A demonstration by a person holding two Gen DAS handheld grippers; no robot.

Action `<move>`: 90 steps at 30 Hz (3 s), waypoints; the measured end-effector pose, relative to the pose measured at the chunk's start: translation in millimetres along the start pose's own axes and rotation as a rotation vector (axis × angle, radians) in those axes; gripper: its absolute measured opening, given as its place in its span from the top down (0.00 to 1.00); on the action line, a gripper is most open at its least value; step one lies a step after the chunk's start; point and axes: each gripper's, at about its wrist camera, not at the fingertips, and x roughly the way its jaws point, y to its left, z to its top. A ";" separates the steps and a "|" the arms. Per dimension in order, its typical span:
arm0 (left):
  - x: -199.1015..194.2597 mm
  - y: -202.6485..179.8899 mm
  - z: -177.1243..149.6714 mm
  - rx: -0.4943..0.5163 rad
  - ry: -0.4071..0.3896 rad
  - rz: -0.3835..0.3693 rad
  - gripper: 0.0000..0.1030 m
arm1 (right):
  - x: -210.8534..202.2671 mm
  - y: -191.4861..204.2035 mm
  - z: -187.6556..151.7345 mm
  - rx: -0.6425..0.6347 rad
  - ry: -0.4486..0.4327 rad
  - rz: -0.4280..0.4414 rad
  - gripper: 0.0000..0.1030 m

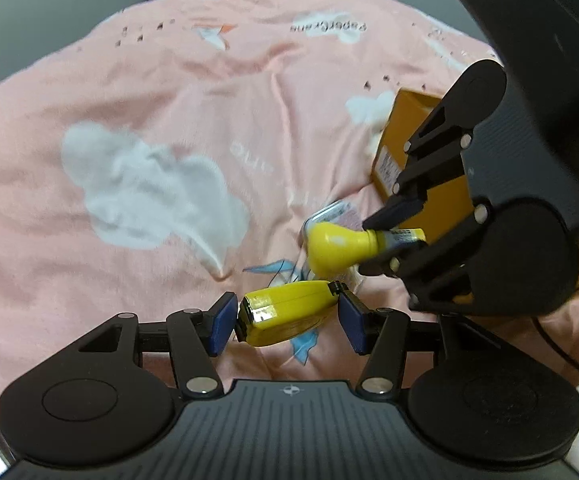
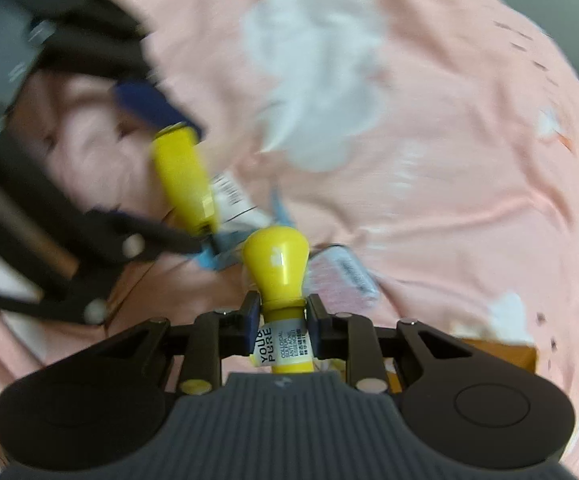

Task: Organize rigid objects
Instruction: 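Carry the tape measure and yellow bottle into the orange box, open both tools, then lift both open tools up out of the orange box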

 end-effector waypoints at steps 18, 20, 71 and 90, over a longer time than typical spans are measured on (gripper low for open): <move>-54.0 -56.1 43.4 0.081 -0.264 -0.068 0.39 | -152.2 -31.2 -101.1 0.698 -0.532 -0.232 0.77; -60.3 -71.0 51.0 0.113 -0.296 -0.101 0.39 | -166.0 -32.9 -118.9 0.741 -0.544 -0.272 0.77; 86.2 -184.5 69.3 0.225 0.199 -0.315 0.39 | -82.2 -68.0 -274.5 1.036 -0.036 -0.056 0.86; 62.9 -181.4 66.6 0.167 0.090 -0.317 0.20 | -94.9 -60.1 -271.4 1.035 -0.031 -0.123 0.57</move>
